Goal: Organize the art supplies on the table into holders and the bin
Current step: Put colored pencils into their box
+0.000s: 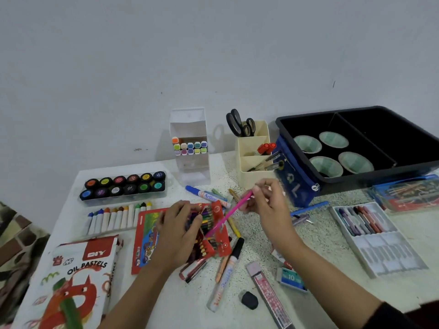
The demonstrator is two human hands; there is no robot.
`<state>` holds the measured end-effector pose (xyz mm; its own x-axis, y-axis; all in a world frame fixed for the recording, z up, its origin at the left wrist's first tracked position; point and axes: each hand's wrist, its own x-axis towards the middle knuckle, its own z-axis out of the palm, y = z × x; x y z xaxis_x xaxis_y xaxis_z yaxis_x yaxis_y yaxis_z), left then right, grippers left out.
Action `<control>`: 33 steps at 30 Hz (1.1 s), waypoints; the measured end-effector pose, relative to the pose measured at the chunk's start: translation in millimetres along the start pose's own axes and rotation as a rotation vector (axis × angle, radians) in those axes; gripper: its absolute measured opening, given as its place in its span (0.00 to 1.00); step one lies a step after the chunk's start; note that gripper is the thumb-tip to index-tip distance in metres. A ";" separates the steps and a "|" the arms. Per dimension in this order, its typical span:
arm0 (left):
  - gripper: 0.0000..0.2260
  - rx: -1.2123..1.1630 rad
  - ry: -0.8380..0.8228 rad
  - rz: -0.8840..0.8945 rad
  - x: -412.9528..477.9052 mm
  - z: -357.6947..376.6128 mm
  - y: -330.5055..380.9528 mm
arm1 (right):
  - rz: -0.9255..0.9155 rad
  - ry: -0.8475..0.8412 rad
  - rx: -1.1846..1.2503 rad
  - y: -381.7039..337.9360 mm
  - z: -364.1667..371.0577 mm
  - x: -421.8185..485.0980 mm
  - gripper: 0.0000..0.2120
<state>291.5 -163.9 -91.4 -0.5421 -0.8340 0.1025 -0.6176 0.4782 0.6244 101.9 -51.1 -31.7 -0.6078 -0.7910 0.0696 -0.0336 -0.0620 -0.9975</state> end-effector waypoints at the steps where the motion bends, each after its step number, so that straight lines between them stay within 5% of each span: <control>1: 0.16 -0.006 0.002 0.003 -0.2 -0.8 1.1 | 0.074 0.025 0.067 7.1 4.3 -1.0 0.02; 8: 0.16 -0.001 0.012 0.010 0.0 0.1 1.8 | 0.222 0.036 0.043 19.4 14.7 -1.9 0.06; 14: 0.20 0.061 0.009 0.024 -0.5 0.8 3.6 | 0.345 -0.226 -0.103 23.9 -7.6 -3.3 0.02; 20: 0.26 0.120 0.019 0.029 -0.3 2.3 6.7 | 0.242 -0.251 -0.532 23.5 -1.1 1.3 0.10; 33: 0.25 0.136 0.019 -0.007 2.9 5.9 2.7 | -0.196 -0.256 -0.815 34.5 33.7 -6.3 0.05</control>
<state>284.9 -163.5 -93.9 -0.5273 -0.8420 0.1139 -0.6937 0.5041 0.5145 131.3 -68.8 -66.3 -0.3382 -0.9300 0.1437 -0.7349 0.1656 -0.6577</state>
